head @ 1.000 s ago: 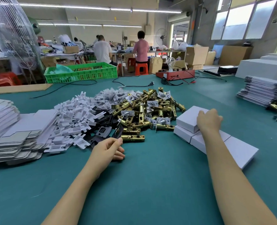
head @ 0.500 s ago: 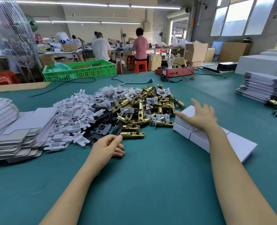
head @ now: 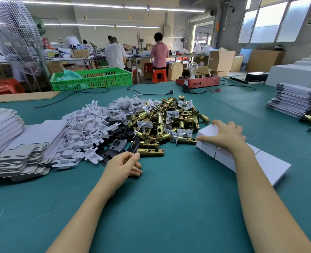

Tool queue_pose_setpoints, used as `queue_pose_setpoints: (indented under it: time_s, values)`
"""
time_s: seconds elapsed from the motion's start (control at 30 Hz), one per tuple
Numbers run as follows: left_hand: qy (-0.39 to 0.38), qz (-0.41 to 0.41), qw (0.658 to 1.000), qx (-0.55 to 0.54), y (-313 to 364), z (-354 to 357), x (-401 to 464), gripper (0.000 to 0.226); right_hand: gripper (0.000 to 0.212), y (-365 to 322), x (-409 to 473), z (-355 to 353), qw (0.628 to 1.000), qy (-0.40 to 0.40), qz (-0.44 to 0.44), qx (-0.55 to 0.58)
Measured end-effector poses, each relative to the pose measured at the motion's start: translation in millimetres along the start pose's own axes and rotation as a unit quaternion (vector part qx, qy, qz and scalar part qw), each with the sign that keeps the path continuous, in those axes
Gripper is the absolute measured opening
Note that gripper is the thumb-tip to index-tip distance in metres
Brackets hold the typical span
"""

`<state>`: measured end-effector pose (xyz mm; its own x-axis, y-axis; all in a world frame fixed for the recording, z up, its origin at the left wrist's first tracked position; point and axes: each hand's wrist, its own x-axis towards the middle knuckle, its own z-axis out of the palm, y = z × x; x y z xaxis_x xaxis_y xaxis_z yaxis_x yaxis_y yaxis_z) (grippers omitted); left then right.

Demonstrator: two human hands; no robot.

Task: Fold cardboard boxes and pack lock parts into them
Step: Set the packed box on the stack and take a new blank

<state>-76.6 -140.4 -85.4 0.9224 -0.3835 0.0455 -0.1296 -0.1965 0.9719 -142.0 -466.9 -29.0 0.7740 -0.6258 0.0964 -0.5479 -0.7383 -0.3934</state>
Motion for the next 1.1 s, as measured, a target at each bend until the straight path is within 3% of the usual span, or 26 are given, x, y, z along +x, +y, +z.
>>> queue_pose_setpoints:
  time_s: [0.07,0.13,0.27,0.33,0.5,0.6,0.73,0.97,1.1]
  values:
    - [0.001,-0.001,1.000,-0.003,1.4,0.4,-0.7,0.026,0.092,-2.3,-2.1,0.1,1.000,0.004,0.005,-0.011]
    - [0.002,-0.001,1.000,-0.006,2.6,0.1,-1.6,0.027,0.089,-9.1,-4.4,1.7,0.997,0.071,0.016,0.000]
    - [0.008,-0.008,1.000,-0.018,5.2,-0.7,-1.5,0.028,0.040,-37.1,-11.9,7.0,0.935,0.321,-0.040,0.149]
    - [0.017,-0.014,0.999,-0.035,6.2,-0.5,-0.4,0.028,0.020,-53.9,-20.7,13.4,0.909,0.368,-0.104,0.167]
    - [0.041,-0.043,0.993,-0.102,8.7,-2.9,1.1,0.028,0.011,-86.6,-37.0,45.2,0.923,0.275,-0.236,0.132]
    - [0.055,-0.058,0.983,-0.163,11.4,-6.1,2.0,0.029,0.014,-99.8,-41.1,66.4,0.936,0.187,-0.276,0.116]
    - [0.068,-0.090,0.964,-0.240,15.4,-9.6,3.5,0.028,0.013,-124.0,-37.0,76.5,0.936,0.144,-0.302,0.109]
    - [0.094,-0.137,0.916,-0.364,22.4,-20.4,7.6,0.026,0.019,-200.2,-24.3,70.0,0.906,0.116,-0.388,0.121]
    - [0.092,-0.143,0.914,-0.368,19.6,-21.3,10.3,0.024,0.022,-244.8,-33.6,75.3,0.896,0.043,-0.426,0.119]
